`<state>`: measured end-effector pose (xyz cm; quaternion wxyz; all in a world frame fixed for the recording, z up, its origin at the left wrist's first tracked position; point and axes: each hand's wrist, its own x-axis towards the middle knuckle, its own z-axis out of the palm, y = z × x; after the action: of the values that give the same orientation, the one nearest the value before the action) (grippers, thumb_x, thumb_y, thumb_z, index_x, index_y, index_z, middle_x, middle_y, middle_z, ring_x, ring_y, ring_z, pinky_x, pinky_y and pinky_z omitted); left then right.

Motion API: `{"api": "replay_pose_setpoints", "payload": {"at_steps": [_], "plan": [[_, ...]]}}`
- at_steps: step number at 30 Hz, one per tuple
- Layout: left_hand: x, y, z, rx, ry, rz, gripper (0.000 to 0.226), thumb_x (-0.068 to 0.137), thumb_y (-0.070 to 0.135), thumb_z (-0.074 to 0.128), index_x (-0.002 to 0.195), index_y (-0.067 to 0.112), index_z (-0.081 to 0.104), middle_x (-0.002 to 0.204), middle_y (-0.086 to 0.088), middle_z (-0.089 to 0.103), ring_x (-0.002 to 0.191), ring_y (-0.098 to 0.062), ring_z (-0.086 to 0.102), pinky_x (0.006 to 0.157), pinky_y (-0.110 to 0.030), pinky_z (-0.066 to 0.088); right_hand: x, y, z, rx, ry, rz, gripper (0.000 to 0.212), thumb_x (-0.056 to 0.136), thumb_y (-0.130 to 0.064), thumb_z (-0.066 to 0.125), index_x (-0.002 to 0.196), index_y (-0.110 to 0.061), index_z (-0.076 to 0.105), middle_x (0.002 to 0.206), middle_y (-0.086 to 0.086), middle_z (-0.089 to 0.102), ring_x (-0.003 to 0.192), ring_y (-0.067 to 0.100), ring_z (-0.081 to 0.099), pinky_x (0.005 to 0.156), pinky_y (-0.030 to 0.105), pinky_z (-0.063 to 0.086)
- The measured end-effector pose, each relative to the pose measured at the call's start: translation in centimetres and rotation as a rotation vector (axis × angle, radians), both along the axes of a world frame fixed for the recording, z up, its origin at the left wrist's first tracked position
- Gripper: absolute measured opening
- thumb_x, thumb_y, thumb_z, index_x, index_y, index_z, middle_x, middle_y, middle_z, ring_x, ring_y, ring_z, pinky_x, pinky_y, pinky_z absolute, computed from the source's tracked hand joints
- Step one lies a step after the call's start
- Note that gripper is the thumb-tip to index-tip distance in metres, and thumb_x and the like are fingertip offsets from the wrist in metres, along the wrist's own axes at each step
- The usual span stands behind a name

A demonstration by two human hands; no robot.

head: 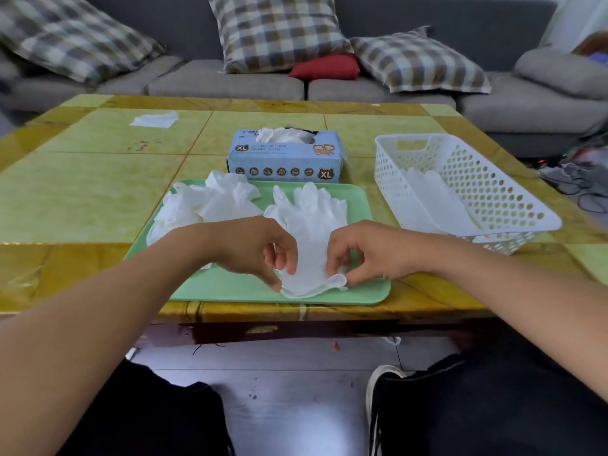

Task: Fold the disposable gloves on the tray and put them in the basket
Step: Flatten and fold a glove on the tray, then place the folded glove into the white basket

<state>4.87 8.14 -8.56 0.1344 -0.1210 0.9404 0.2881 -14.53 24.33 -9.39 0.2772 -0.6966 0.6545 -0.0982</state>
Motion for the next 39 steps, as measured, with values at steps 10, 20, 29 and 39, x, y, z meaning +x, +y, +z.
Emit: {"api": "replay_pose_setpoints", "payload": {"at_steps": [10, 20, 29, 39], "plan": [[0.7, -0.3, 1.4, -0.055, 0.098, 0.11, 0.049, 0.062, 0.046, 0.093, 0.097, 0.037, 0.06, 0.096, 0.011, 0.058, 0.086, -0.008, 0.056, 0.078, -0.025, 0.049, -0.9, -1.1, 0.7, -0.028, -0.642, -0.287, 0.011, 0.095, 0.001, 0.062, 0.1, -0.002, 0.071, 0.079, 0.001, 0.064, 0.066, 0.007, 0.052, 0.061, 0.018, 0.041], [-2.7, 2.1, 6.3, 0.87, 0.882, 0.604, 0.031, 0.091, 0.02, 0.068, 0.112, -0.002, 0.066, 0.099, -0.015, 0.072, 0.085, -0.022, 0.069, 0.076, -0.033, 0.058, -1.3, -0.8, 6.6, -0.148, -1.26, -0.402, 0.036, 0.089, -0.041, 0.058, 0.106, -0.01, 0.064, 0.079, -0.002, 0.052, 0.07, 0.013, 0.036, 0.065, 0.035, 0.016], [-4.6, 6.6, 9.3, 0.763, 0.98, 0.623, 0.019, 0.09, 0.014, 0.073, 0.105, 0.003, 0.072, 0.093, -0.013, 0.078, 0.083, -0.023, 0.075, 0.073, -0.033, 0.061, 0.4, 1.5, 9.3, -0.613, -1.119, -0.571, 0.039, 0.08, -0.02, 0.074, 0.114, 0.0, 0.072, 0.115, 0.018, 0.074, 0.107, 0.028, 0.071, 0.095, 0.035, 0.057], [-13.5, 9.4, 17.8, 0.83, 0.894, 0.49, 0.027, 0.089, 0.016, 0.075, 0.107, -0.003, 0.071, 0.095, -0.011, 0.075, 0.08, -0.018, 0.07, 0.075, -0.027, 0.06, -7.4, 7.6, 19.4, -0.769, -0.956, -0.672, 0.022, 0.089, -0.013, 0.071, 0.109, -0.003, 0.072, 0.107, 0.014, 0.076, 0.095, 0.025, 0.074, 0.084, 0.039, 0.061]]}}
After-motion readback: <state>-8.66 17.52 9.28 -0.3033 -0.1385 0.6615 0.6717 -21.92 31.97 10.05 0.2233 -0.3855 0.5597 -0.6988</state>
